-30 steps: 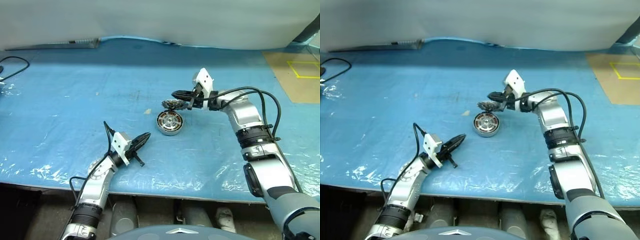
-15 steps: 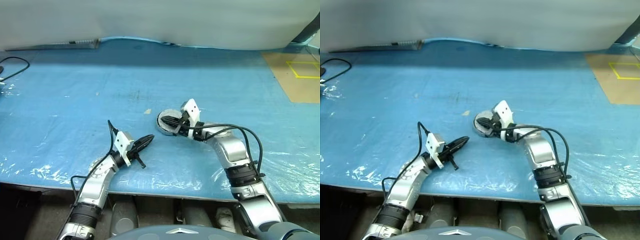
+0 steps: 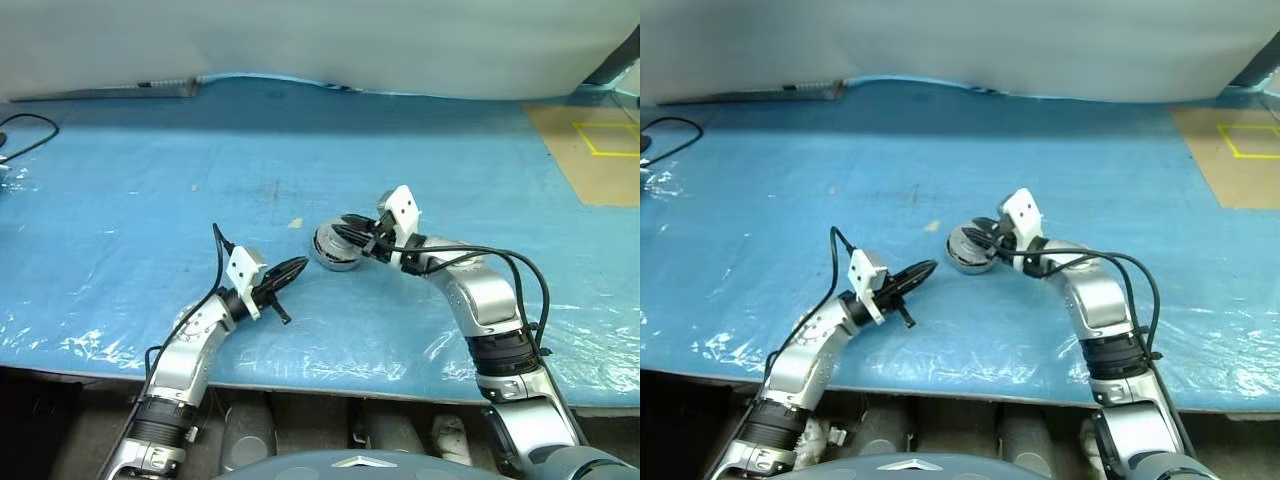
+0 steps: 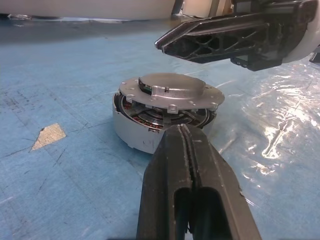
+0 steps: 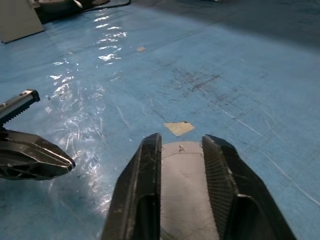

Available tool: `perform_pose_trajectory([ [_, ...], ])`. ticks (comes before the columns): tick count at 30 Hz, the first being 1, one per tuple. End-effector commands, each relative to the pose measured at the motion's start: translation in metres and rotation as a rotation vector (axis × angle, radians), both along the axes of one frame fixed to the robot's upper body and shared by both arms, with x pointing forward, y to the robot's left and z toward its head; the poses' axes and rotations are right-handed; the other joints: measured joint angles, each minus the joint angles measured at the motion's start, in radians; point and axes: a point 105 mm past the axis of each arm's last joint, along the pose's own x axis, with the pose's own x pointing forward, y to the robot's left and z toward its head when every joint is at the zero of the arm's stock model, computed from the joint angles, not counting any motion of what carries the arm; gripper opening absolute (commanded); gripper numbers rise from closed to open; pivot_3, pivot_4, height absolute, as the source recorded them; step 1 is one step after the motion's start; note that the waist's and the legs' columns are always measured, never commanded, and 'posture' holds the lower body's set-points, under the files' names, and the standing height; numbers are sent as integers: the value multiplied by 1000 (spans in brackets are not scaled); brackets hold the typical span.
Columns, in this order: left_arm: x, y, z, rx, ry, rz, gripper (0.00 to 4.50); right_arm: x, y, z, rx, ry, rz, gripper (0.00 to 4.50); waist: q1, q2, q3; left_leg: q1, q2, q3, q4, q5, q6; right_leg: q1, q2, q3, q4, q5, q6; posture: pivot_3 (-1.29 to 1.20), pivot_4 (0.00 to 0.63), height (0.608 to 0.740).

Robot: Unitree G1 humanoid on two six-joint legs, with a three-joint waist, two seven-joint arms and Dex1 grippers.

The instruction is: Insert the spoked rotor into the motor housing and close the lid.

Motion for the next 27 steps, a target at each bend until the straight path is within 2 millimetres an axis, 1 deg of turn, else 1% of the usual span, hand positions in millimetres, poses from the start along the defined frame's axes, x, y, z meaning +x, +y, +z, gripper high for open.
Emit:
perform_pose_trajectory([
  [1, -2, 1, 13, -20, -33, -8, 0, -1, 1, 1, -17, -42, -2, 2678, 1, 0, 0, 0, 0, 0, 0, 0, 0, 0, 0, 0, 0, 0, 0, 0, 150, 740],
  [2, -2, 1, 15, -25, -29, -10, 0, -2, 1, -3, -29, -43, -8, 2961, 1, 0, 0, 0, 0, 0, 0, 0, 0, 0, 0, 0, 0, 0, 0, 0, 150, 740],
  [3, -3, 1, 15, -29, -26, -12, 0, -2, 1, -5, -36, -44, -12, 3366, 1, 0, 0, 0, 0, 0, 0, 0, 0, 0, 0, 0, 0, 0, 0, 0, 150, 740],
  [6, -2, 1, 20, -47, -16, -10, 0, -5, 3, -10, -66, -56, -9, 4350, 1, 0, 0, 0, 0, 0, 0, 0, 0, 0, 0, 0, 0, 0, 0, 0, 150, 740],
  [12, 0, 1, 24, -42, -14, -14, 0, -3, 2, -20, -117, -69, -31, 4350, 1, 0, 0, 0, 0, 0, 0, 0, 0, 0, 0, 0, 0, 0, 0, 0, 150, 740],
  [16, 3, 1, 27, -38, -12, -18, 0, 5, -2, -21, -118, -69, -79, 4350, 1, 0, 0, 0, 0, 0, 0, 0, 0, 0, 0, 0, 0, 0, 0, 0, 150, 740],
  [23, 6, 1, 30, -37, -15, -17, 0, 4, 1, -29, -136, -62, -77, 4350, 0, 0, 0, 0, 0, 0, 1, 0, 0, 1, 0, 0, 0, 0, 0, 0, 150, 740],
  [26, 6, 2, 30, -33, -16, -16, 0, 3, 3, -33, -142, -59, -77, 3749, 0, 0, 0, 0, 0, 0, 1, 0, 0, 1, 0, 0, 0, 0, 0, 0, 150, 740],
  [27, 5, 1, 30, -32, -17, -16, 0, 2, 4, -33, -141, -59, -75, 3433, 0, 0, 0, 1, 0, 0, 1, 0, 0, 1, 0, 0, 0, 0, 0, 0, 150, 740],
])
